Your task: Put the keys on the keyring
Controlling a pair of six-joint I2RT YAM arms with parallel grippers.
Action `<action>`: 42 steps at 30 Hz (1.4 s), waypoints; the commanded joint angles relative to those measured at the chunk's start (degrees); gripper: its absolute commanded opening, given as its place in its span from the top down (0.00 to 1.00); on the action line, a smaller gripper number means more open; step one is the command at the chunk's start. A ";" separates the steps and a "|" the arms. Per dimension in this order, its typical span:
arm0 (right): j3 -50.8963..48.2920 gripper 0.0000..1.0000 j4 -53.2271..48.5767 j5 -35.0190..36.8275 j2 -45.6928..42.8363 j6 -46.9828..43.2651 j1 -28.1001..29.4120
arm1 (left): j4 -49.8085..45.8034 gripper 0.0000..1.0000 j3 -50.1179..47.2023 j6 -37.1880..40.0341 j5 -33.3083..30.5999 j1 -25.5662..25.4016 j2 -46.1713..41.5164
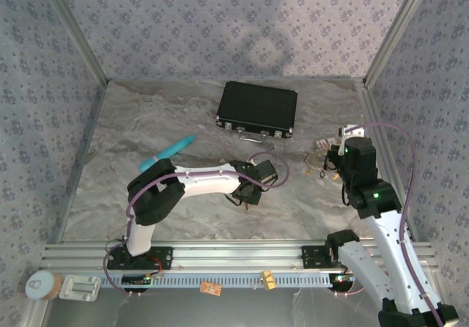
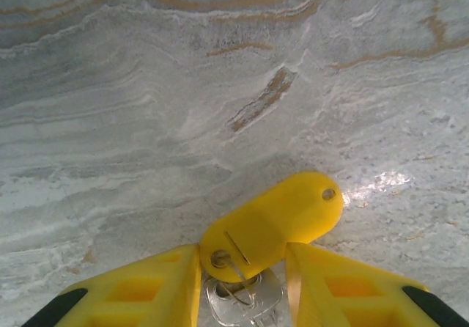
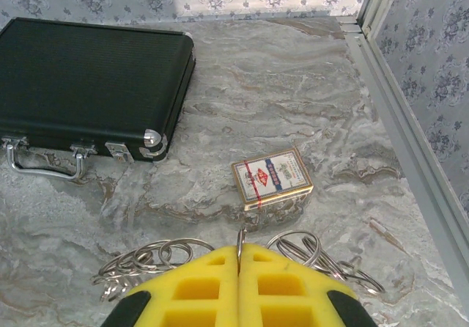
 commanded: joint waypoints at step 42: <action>-0.32 1.00 1.08 -3.67 1.86 -0.14 2.07 | 12.53 1.00 -17.29 8.61 8.68 6.90 -16.41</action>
